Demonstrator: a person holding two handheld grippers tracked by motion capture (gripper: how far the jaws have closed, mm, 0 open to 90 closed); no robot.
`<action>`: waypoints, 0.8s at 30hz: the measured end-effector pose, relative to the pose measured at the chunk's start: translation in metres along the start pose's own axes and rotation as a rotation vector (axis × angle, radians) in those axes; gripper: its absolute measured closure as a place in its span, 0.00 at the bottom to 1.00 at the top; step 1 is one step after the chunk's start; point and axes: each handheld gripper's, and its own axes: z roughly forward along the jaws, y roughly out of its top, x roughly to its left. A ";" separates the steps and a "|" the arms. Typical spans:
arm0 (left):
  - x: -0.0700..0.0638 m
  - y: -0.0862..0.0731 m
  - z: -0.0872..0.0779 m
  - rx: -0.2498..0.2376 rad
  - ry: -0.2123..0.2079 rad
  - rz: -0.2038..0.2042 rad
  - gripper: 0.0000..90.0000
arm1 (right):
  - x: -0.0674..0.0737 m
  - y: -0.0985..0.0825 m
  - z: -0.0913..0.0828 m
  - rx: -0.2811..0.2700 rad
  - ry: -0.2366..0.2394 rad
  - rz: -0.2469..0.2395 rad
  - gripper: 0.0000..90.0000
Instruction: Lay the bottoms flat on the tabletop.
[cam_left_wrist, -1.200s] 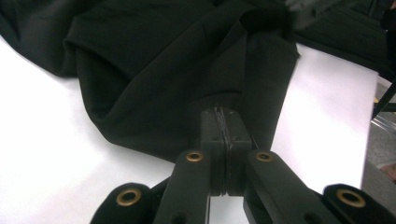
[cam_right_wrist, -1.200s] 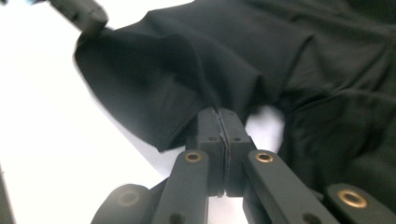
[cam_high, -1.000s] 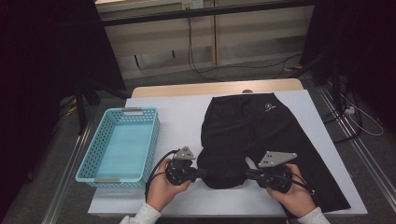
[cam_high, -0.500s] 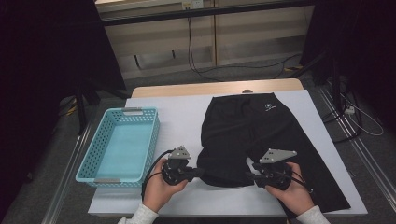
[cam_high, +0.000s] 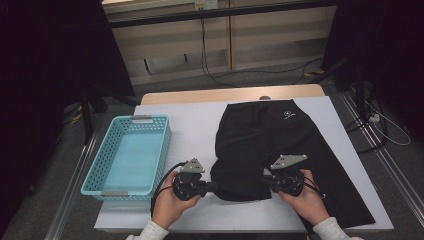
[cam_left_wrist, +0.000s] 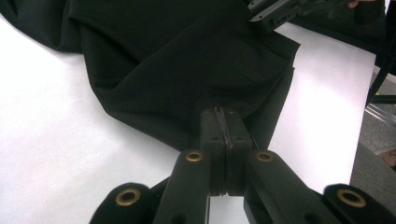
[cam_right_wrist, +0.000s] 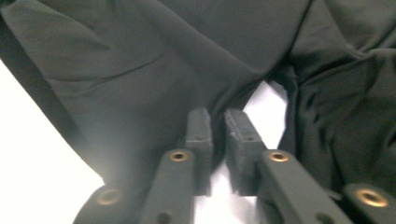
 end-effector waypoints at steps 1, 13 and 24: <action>0.000 0.000 -0.001 -0.002 0.000 0.001 0.99 | 0.000 0.000 -0.001 0.007 0.010 -0.005 0.98; -0.004 0.002 -0.005 -0.035 -0.025 -0.010 0.96 | 0.015 -0.009 -0.026 0.019 0.065 -0.074 1.00; 0.024 -0.003 0.005 -0.075 0.135 -0.096 0.54 | 0.015 -0.010 -0.018 0.059 0.072 -0.103 1.00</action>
